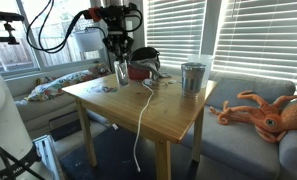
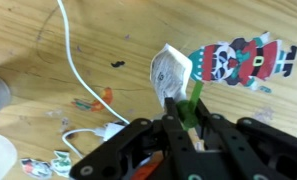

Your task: Pick up the white packet with a green lid from the silver cup and put it on the left side of the table

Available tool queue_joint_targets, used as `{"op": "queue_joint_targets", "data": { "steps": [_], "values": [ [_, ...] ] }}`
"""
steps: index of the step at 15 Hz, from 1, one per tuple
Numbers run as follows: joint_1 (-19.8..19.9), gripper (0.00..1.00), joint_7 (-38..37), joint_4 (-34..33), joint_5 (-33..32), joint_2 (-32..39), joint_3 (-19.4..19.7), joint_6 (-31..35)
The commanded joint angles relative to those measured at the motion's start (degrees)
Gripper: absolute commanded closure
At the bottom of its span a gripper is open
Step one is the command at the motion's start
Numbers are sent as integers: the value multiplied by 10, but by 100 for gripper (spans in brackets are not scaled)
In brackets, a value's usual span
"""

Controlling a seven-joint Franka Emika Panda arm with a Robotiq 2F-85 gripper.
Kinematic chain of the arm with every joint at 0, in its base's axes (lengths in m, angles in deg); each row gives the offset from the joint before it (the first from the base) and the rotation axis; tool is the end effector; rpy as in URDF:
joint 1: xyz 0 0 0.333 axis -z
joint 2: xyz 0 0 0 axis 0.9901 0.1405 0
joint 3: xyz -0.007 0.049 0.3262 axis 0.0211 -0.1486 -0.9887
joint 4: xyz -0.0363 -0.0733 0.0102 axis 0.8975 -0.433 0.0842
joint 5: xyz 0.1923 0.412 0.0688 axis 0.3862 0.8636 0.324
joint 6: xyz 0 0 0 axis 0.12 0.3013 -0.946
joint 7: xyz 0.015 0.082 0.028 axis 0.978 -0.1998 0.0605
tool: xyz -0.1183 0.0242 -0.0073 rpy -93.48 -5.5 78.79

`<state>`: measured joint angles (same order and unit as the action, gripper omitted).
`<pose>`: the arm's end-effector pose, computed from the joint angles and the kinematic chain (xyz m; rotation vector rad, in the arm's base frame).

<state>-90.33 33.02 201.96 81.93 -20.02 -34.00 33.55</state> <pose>0.4542 0.0628 0.4701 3.0063 0.7762 0.0245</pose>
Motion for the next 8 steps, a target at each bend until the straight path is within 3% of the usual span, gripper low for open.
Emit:
{"op": "queue_joint_targets", "data": {
  "steps": [1,8],
  "values": [
    [-53,95,65,20,63,-13,-4,9],
    [-122,95,216,12,226,21,30,50]
  ]
}}
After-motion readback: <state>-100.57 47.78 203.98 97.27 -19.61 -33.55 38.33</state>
